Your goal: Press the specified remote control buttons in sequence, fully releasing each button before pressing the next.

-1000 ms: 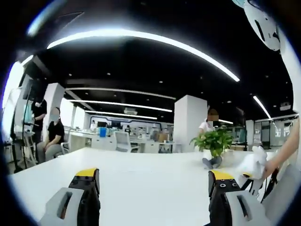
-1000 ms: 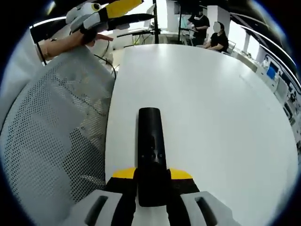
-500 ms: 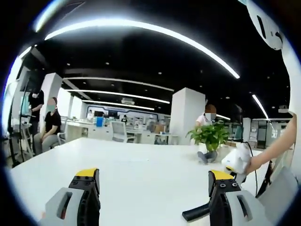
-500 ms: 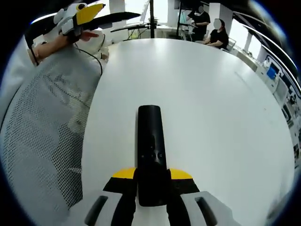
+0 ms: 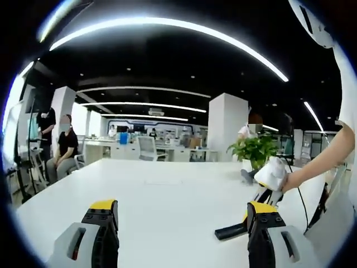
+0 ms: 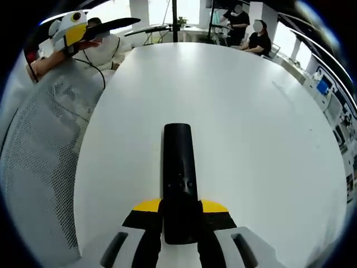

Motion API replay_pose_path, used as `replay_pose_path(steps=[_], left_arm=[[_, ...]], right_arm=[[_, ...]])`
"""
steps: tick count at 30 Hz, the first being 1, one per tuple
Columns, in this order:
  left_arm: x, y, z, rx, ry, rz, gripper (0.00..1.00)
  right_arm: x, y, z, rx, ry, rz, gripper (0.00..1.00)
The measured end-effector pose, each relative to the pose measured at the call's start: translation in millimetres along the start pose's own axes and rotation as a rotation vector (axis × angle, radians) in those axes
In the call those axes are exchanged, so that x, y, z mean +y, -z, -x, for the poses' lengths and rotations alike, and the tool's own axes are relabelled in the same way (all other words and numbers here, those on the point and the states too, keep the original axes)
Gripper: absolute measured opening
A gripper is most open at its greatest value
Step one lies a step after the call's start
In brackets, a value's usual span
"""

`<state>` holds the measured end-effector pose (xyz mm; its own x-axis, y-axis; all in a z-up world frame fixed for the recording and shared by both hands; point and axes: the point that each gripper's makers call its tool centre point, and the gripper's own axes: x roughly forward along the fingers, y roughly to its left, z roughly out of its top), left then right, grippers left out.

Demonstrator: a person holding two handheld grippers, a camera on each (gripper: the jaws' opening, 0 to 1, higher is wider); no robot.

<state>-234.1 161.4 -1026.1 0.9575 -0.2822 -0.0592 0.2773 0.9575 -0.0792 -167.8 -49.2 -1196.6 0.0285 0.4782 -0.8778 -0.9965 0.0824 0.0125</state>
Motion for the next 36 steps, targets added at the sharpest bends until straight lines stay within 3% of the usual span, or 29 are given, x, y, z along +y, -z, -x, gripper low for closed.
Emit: replay_pose_path(steps=[14,36], left_arm=[[-1.7,1.6,0,-0.003,0.007,-0.005,1.0],[-5.3,6.6,-3,0.052,-0.008,0.0,1.0]], right_arm=[[-45,-4.1,-4,0.037,0.002,0.038,0.21],[-108,-11.4,-7,0.112,0.008,0.027,0.21]])
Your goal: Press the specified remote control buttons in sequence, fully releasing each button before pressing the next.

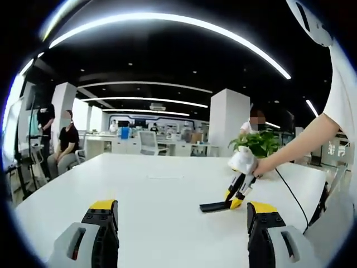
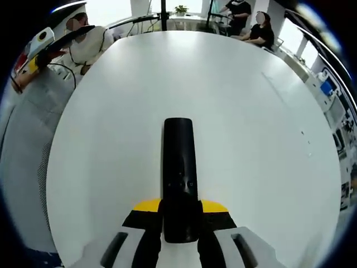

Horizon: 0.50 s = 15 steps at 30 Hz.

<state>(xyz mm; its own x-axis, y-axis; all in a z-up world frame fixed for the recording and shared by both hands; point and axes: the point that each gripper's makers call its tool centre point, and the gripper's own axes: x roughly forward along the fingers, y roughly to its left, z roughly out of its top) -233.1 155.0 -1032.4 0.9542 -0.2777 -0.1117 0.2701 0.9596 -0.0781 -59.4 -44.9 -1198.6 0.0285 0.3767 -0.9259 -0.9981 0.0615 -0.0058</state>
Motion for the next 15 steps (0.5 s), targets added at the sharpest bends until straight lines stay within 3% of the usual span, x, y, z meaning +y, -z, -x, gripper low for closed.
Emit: replay_pose_path(steps=[7,15], left_arm=[[1.3,1.3,-1,0.007,-0.002,0.003,1.0],[7.4,6.9,-1,0.013,-0.006,0.006,1.0]], right_arm=[[-20,-1.7,-1,0.024,0.009,-0.021,0.21],[-29,-0.3,-1,0.038,0.01,-0.046,0.21]])
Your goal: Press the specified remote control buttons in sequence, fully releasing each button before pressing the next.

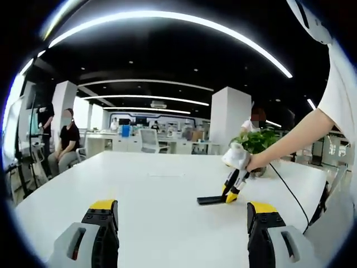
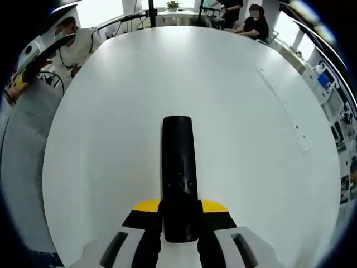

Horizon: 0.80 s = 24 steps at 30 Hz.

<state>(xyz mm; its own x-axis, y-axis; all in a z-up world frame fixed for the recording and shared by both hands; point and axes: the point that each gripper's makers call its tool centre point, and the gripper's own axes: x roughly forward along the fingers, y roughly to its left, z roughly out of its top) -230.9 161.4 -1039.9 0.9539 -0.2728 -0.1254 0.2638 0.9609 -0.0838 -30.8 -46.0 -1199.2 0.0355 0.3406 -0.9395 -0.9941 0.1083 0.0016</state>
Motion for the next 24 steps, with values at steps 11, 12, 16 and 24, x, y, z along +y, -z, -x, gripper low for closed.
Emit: replay_pose_path(steps=[11,12,16,24], left_arm=[[5.1,3.3,0,-0.002,-0.008,0.019,1.0],[5.5,3.8,0,0.0,-0.009,0.021,1.0],[5.3,10.6,-1,0.031,-0.008,0.017,1.0],[2.9,13.4,-1,0.043,0.001,0.015,1.0]], right_arm=[[9,-0.9,11,-0.214,0.139,-0.275,0.44],[8,0.1,15,-0.252,0.184,-0.305,0.49],[19,10.5,27,-0.32,0.267,-0.348,0.61],[47,16.3,68,-0.518,0.421,-0.462,0.84]])
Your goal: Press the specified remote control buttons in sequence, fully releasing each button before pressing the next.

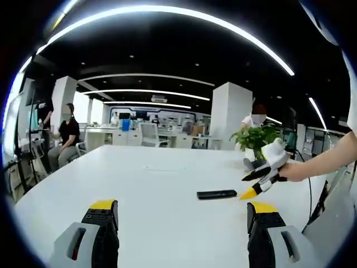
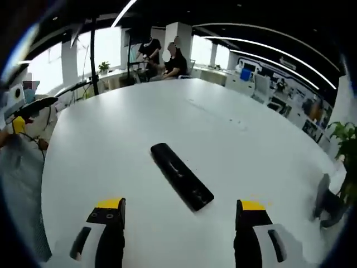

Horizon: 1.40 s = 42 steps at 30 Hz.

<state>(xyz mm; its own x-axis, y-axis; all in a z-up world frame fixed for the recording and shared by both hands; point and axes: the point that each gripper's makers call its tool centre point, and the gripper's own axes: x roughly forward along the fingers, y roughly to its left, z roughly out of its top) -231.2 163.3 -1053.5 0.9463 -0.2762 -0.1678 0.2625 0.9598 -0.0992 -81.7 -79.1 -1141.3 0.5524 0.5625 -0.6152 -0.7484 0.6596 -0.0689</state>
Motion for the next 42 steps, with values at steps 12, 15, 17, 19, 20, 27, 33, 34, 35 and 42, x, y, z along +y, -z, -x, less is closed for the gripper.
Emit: replay_pose_path(steps=[12,15,17,19,20,27,33,34,35,42], left_arm=[[-5.0,-1.8,0,-0.003,0.014,-0.004,1.0],[-5.8,-2.2,0,-0.005,0.018,-0.001,1.0],[-5.9,-2.8,0,-0.007,0.018,-0.006,1.0],[-6.0,-3.7,1,-0.013,0.018,-0.005,1.0],[-5.7,-3.9,1,-0.013,0.016,-0.007,1.0],[-6.0,-1.8,1,-0.005,0.018,-0.012,1.0],[-2.0,-5.3,2,-0.029,0.001,-0.014,1.0],[-2.0,-5.8,3,-0.031,-0.001,-0.009,1.0],[-2.2,-6.3,4,-0.033,-0.001,-0.009,1.0],[-7.4,-9.3,4,-0.046,0.019,-0.008,1.0]], right_arm=[[13,-13.5,76,-0.218,0.131,-0.1,0.93],[17,-12.4,91,-0.247,0.156,-0.117,0.95],[21,-9.6,101,-0.255,0.173,-0.128,0.96],[24,-8.0,110,-0.269,0.182,-0.142,0.98],[25,-7.6,114,-0.276,0.186,-0.149,0.98],[32,1.6,138,-0.305,0.227,-0.205,0.99],[35,7.2,147,-0.323,0.269,-0.233,0.99],[35,9.1,146,-0.306,0.268,-0.243,0.99],[33,9.8,146,-0.303,0.275,-0.24,0.99],[40,33.2,159,-0.221,0.326,-0.216,0.99]])
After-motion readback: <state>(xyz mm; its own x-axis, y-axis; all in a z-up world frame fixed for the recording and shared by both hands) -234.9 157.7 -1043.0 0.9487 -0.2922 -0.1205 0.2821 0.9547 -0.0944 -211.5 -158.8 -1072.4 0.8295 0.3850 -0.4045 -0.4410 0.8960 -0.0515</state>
